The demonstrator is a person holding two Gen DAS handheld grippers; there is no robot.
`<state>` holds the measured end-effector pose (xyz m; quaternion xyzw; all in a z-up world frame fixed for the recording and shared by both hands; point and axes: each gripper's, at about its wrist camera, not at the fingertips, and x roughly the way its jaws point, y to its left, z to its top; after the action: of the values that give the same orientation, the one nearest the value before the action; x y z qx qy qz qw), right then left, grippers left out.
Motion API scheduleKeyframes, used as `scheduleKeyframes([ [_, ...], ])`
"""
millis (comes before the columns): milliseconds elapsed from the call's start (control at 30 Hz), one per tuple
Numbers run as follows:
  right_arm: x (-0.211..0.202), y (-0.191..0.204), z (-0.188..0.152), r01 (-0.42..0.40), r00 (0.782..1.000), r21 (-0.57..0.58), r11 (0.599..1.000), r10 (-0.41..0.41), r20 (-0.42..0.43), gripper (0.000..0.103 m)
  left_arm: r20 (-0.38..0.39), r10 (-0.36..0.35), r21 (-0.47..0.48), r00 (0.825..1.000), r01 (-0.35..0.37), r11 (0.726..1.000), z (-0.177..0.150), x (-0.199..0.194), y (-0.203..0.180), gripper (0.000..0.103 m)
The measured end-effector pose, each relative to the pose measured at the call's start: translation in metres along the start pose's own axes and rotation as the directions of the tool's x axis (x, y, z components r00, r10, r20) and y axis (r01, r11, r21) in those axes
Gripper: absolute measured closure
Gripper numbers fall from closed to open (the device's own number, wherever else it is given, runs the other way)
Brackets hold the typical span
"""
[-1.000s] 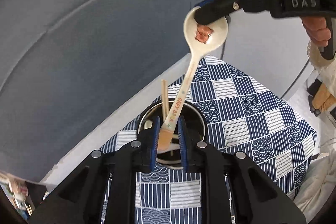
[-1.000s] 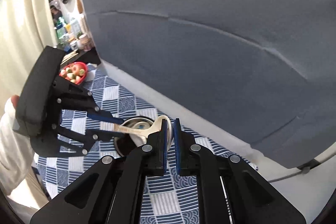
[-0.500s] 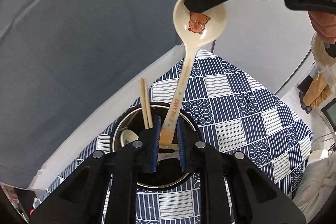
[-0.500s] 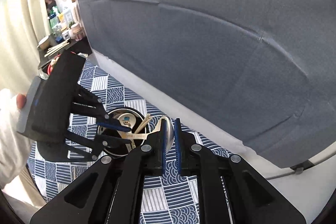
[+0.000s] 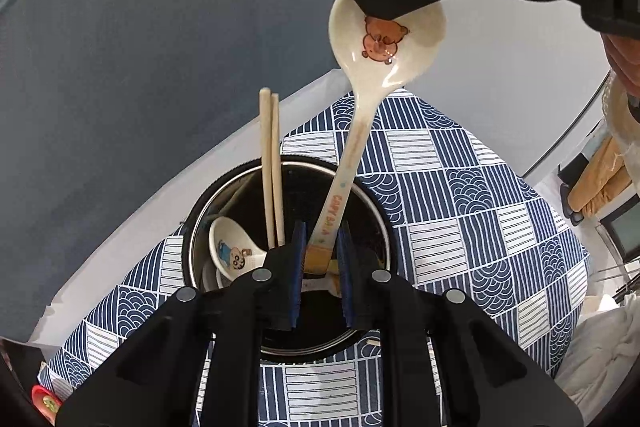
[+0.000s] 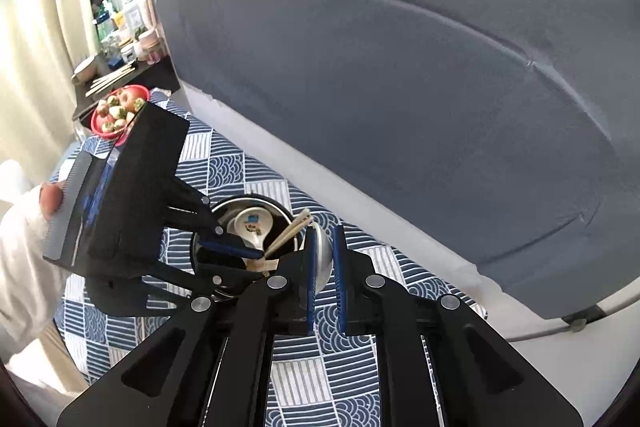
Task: Organize utensils
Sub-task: 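Lower the bear spoon into the holder and open the right gripper, then move the right gripper back toward the loose chopsticks on the table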
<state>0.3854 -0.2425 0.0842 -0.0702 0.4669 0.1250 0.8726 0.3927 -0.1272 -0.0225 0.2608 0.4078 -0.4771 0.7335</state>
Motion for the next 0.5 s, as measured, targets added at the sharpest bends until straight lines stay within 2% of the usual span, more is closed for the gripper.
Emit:
scheduleKeyframes([
  [33, 0.001, 0.002, 0.001, -0.016, 1.000, 0.004, 1.000, 0.016, 0.005, 0.095, 0.008, 0.007, 0.000, 1.000, -0.007, 1.000, -0.002, -0.001, -0.001, 0.077],
  [67, 0.000, 0.003, 0.000, -0.027, 1.000, 0.007, 1.000, 0.027, 0.014, 0.094, 0.021, 0.011, -0.001, 1.000, -0.011, 1.000, -0.003, -0.004, -0.001, 0.059],
  [100, -0.001, 0.005, 0.000, -0.026, 0.999, 0.007, 1.000, 0.026, 0.025, 0.089, 0.054, 0.012, -0.005, 0.998, -0.012, 1.000, -0.005, -0.011, -0.001, 0.047],
  [133, -0.004, 0.008, 0.000, -0.008, 0.999, 0.001, 1.000, 0.008, 0.041, 0.084, 0.074, 0.019, -0.013, 0.997, -0.018, 1.000, -0.007, -0.017, 0.000, 0.044],
  [167, -0.008, 0.010, 0.000, 0.010, 0.998, -0.005, 1.000, -0.010, 0.062, 0.069, 0.103, 0.026, -0.029, 0.994, -0.023, 0.999, -0.009, -0.025, 0.002, 0.035],
  [200, -0.012, 0.011, 0.000, 0.018, 0.996, -0.005, 1.000, -0.018, 0.083, 0.047, 0.123, 0.037, -0.043, 0.992, -0.031, 0.999, -0.011, -0.032, 0.003, 0.025],
  [233, -0.016, 0.011, -0.001, 0.017, 0.994, 0.000, 1.000, -0.017, 0.104, 0.033, 0.142, 0.050, -0.060, 0.989, -0.042, 0.997, -0.013, -0.038, 0.005, 0.022],
  [333, -0.031, 0.013, -0.003, 0.001, 0.986, 0.025, 1.000, -0.005, 0.168, 0.016, 0.187, 0.093, -0.115, 0.978, -0.072, 0.991, -0.025, -0.057, 0.008, 0.006],
  [500, -0.048, 0.017, -0.010, -0.006, 0.976, 0.025, 1.000, 0.000, 0.216, 0.016, 0.217, 0.169, -0.209, 0.961, -0.124, 0.970, -0.049, -0.077, 0.007, 0.006],
])
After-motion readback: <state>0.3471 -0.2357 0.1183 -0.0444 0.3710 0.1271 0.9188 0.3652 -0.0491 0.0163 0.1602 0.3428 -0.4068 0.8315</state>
